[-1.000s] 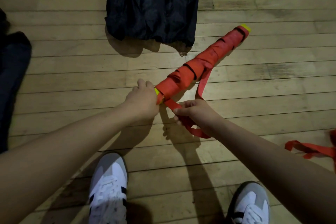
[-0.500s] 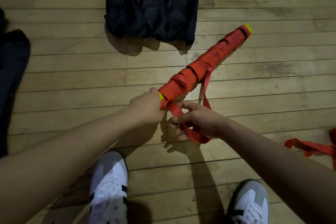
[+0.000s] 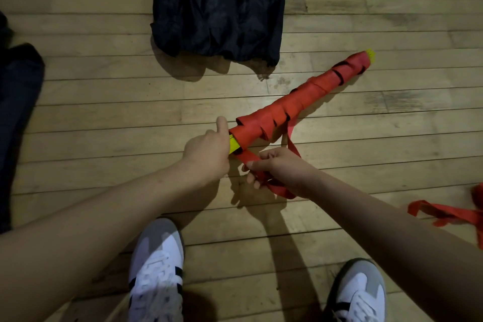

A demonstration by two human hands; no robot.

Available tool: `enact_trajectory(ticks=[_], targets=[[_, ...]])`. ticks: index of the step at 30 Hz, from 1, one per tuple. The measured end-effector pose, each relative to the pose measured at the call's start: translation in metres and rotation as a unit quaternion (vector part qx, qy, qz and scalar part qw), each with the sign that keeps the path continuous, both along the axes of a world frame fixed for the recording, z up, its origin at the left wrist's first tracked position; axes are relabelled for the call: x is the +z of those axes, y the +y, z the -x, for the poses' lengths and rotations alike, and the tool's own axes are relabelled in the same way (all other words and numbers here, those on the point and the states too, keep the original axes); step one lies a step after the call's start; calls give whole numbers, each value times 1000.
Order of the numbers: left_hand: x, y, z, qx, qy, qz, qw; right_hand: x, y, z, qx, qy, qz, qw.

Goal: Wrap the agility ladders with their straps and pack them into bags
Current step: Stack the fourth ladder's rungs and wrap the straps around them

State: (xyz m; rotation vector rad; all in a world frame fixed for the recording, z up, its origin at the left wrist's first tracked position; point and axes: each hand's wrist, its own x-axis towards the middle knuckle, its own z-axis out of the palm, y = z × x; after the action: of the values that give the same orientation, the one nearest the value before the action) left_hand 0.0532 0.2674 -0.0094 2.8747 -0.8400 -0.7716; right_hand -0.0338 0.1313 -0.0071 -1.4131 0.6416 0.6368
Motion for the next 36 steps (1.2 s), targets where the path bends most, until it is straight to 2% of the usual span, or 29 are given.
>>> enact_trajectory(ticks=[4,6,10,11,14,15,19,23,29,33,36], targets=[[2,-7,-4,11,94,-65,993,-3,3,0,-23,-35,3,999],[5,-9,-6,-14,104,-90,990,-6,4,2,-37,-47,20,998],[8,-1,-10,-100,23,-21,995,-10,5,7,-61,-37,24,997],[6,1,-10,-108,28,-4,994,-10,4,8,-60,-33,26,997],[1,2,-8,-10,125,42,991,-12,3,10,-56,-37,41,997],[-1,2,-8,13,130,50,990,-12,2,10,-57,-40,47,996],[-8,9,-6,14,52,68,996,-9,1,9,-51,-44,56,996],[-12,12,-9,-1,-12,45,999,-6,2,4,-50,-49,44,997],[-7,14,-20,-31,120,54,991,-7,2,-1,-76,-48,55,994],[-5,17,-17,-55,84,96,990,-8,3,0,-83,-48,74,993],[-5,16,-14,-39,91,97,990,-5,6,2,-89,-43,45,994]])
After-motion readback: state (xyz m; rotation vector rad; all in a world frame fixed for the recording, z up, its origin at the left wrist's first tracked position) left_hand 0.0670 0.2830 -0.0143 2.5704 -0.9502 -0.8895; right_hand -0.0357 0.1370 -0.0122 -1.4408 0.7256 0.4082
